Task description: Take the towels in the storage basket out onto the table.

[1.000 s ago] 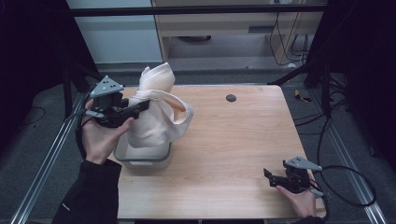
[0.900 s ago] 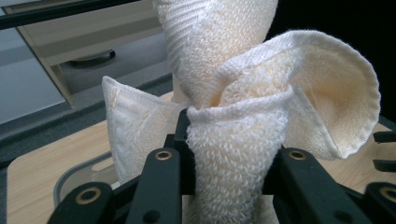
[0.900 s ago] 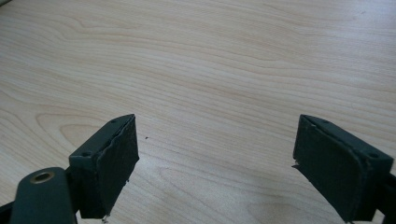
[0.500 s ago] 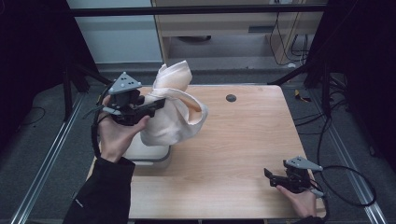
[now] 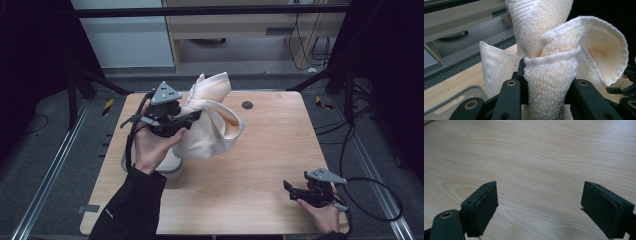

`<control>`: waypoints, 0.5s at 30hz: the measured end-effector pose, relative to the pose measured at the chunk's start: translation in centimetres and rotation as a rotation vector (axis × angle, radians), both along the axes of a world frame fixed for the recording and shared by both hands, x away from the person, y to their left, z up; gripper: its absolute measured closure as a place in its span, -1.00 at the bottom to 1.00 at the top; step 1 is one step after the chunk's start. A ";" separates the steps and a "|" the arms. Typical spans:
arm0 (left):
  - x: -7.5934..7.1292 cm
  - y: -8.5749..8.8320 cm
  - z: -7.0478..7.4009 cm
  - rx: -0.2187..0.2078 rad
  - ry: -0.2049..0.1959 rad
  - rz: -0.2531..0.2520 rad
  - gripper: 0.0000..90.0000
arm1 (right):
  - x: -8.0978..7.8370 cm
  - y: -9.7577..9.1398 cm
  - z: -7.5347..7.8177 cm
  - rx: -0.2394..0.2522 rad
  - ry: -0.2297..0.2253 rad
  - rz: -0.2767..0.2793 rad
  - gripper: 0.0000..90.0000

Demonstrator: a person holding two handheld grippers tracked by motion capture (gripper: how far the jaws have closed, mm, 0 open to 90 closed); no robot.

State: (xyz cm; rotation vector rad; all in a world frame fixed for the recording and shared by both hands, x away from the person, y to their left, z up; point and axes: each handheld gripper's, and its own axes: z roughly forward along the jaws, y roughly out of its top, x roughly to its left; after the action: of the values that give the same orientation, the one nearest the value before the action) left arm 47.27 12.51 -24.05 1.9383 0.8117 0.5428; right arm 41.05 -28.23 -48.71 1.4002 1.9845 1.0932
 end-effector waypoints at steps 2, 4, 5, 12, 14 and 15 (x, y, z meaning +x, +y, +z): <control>0.2 -0.7 -0.5 0.000 0.001 -0.004 0.54 | 0.0 0.0 0.0 -0.001 -0.001 0.000 -0.69; 0.4 -1.3 -1.0 0.004 0.009 -0.014 0.54 | 0.0 -0.1 0.0 -0.006 -0.003 0.000 -0.69; 0.5 -1.7 -1.4 0.003 0.015 -0.018 0.54 | 0.0 0.0 0.0 -0.004 -0.002 -0.002 -0.69; 0.9 -3.5 -3.1 0.014 0.040 -0.033 0.54 | 0.0 -0.1 0.1 -0.009 -0.008 -0.003 -0.69; 1.0 -3.9 -3.6 0.016 0.039 -0.040 0.54 | 0.0 -0.1 0.1 -0.009 -0.007 -0.004 -0.69; 1.1 -4.3 -4.2 0.010 0.041 -0.046 0.54 | -0.1 -0.1 0.1 -0.008 -0.009 -0.005 -0.69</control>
State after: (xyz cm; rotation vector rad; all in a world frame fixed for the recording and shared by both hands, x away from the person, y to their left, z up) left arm 48.38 8.22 -28.27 1.9779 0.7897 0.4809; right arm 40.97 -28.37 -48.63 1.3937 1.9759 1.0855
